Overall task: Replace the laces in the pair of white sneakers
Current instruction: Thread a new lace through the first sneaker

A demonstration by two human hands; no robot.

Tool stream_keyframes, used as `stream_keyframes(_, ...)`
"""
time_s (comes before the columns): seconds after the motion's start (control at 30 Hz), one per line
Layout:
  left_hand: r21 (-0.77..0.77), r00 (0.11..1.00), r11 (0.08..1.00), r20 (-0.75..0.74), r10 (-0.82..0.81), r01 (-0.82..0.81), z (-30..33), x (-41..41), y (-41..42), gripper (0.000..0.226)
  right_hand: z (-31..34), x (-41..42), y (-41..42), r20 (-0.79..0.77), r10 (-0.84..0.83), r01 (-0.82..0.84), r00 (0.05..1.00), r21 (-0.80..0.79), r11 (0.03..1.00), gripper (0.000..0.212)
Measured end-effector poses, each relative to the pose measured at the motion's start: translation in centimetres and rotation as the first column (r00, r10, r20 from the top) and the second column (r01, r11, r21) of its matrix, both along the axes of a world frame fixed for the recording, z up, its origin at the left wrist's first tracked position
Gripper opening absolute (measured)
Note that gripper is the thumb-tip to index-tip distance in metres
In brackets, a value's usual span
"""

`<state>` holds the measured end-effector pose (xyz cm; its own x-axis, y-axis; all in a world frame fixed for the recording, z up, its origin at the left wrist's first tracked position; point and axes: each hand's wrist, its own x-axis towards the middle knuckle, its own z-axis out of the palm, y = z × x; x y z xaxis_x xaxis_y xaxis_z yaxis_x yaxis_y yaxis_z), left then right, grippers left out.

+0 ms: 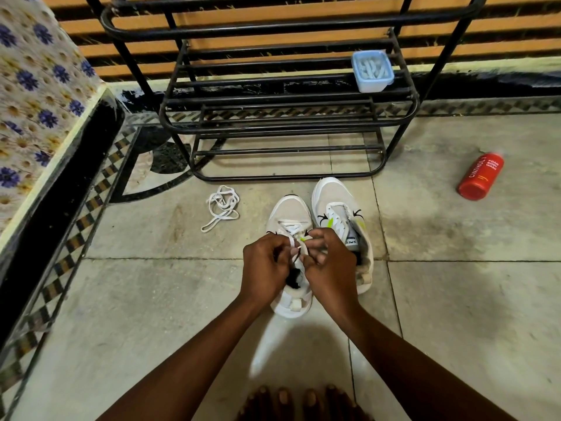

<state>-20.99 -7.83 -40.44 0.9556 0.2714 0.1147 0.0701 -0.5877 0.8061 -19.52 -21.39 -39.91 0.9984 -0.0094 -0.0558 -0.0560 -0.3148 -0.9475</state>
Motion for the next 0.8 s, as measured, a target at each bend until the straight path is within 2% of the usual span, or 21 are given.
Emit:
stream_keyframes(0.1, -0.023, 0.998, 1.0, -0.069, -0.003, 0.001, 0.2, 0.6, 0.3, 0.024, 0.1, 0.0, -0.1, -0.011, -0.005, 0.005, 1.0, -0.014, 1.0, 0.047)
stream_keyframes(0.2, 0.056, 0.999, 0.998, -0.037, -0.04, 0.042, 0.3, 1.0, 0.1, 0.024, 0.2, 0.1, -0.1, -0.016, 0.0, 0.0, 1.0, 0.009, 1.0, 0.049)
stream_keyframes(0.43, 0.097, 0.999, 0.995, 0.023, -0.031, 0.028, -0.2, 1.0, 0.1, 0.02, 0.1, 0.2, -0.1, 0.008, 0.019, -0.019, 1.0, -0.037, 0.999, 0.05)
stream_keyframes(0.63, -0.031, 0.995, 0.999, -0.1, 0.015, -0.018, -0.4, 0.7, 0.1, 0.018, -0.3, 0.3, 0.0, -0.002, 0.026, -0.026, 1.0, -0.037, 0.999, 0.053)
stream_keyframes(0.77, -0.295, 0.983, 0.952, -0.182, 0.034, -0.087, 0.3, 1.0, 0.0, 0.023, 0.0, 0.2, 0.0, 0.02, 0.053, -0.052, 0.998, -0.019, 0.998, 0.047)
stream_keyframes(0.8, -0.316, 0.984, 0.946, -0.181, 0.011, -0.069, 0.5, 1.1, -0.1, 0.023, 0.2, 0.2, -0.1, 0.028, 0.055, -0.054, 0.998, -0.026, 0.998, 0.045)
